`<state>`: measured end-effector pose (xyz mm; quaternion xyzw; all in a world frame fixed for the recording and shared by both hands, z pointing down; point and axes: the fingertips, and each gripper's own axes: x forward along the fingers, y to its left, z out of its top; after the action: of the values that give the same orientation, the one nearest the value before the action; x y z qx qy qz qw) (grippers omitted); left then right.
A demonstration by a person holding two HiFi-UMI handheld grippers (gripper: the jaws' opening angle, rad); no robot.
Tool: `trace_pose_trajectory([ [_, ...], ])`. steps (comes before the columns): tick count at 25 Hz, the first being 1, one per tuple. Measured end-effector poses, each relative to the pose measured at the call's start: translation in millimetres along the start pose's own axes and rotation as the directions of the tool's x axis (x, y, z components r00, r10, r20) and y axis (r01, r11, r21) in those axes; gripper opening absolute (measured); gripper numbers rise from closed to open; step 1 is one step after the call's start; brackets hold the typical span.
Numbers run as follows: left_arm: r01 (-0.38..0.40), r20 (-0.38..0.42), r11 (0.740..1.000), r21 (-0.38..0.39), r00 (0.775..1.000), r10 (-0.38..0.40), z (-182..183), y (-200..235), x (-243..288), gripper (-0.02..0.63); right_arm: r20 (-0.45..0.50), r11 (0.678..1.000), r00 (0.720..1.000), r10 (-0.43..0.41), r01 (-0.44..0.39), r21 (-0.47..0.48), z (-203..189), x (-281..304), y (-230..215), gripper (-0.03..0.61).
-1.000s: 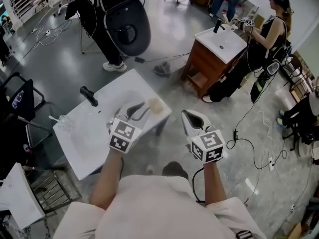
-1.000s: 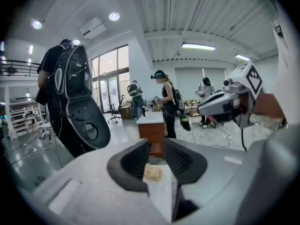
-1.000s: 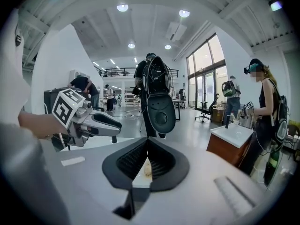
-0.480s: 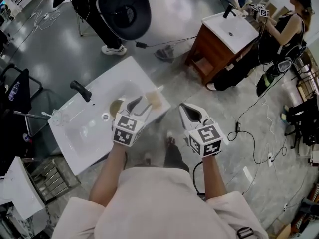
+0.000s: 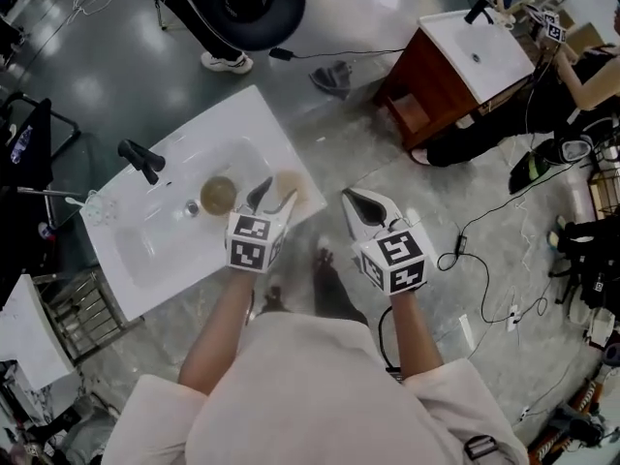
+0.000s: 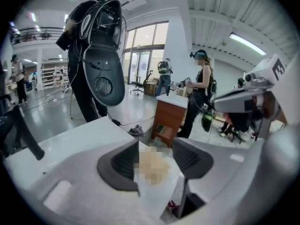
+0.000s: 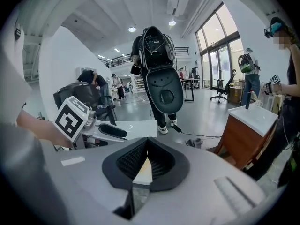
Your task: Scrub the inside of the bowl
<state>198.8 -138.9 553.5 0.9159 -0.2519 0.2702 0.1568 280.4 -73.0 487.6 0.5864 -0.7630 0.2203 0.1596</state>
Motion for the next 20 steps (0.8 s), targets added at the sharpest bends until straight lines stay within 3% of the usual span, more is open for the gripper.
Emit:
trace_pose_trajectory([
  [6,-0.059,-0.031,0.987,-0.153,0.998,0.055,-18,7,32,0.225,-0.052,0.998,0.997,0.063,-0.063,0.002,-14,26,-19,0.006],
  [20,-0.213,-0.153,0.920,-0.328,0.973,0.171,-48,24,70,0.305,-0.144,0.980,0.971,0.191,-0.196,-0.021,-29,61,-35,0.006],
])
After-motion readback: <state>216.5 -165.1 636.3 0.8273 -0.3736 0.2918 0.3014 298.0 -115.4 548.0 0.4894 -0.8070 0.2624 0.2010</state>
